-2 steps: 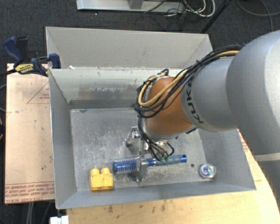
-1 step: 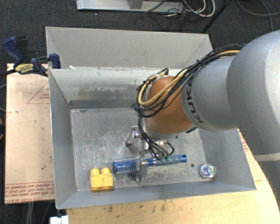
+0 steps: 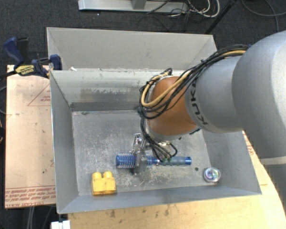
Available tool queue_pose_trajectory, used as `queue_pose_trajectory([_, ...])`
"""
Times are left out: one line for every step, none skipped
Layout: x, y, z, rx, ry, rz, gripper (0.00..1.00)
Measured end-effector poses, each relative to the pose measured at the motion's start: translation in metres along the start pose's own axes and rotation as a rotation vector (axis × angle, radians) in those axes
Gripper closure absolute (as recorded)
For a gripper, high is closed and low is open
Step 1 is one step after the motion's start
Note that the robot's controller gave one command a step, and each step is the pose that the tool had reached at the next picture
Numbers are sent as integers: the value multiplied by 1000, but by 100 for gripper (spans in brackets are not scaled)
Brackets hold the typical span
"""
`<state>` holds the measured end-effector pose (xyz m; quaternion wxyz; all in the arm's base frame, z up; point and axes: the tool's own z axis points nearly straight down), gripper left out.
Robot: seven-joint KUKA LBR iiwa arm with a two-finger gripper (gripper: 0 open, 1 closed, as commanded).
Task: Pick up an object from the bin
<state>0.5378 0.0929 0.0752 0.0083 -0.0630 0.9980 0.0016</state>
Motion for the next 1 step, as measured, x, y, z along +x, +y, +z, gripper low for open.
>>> queue_pose_trajectory([-2,0,-36,1,12,-1,100])
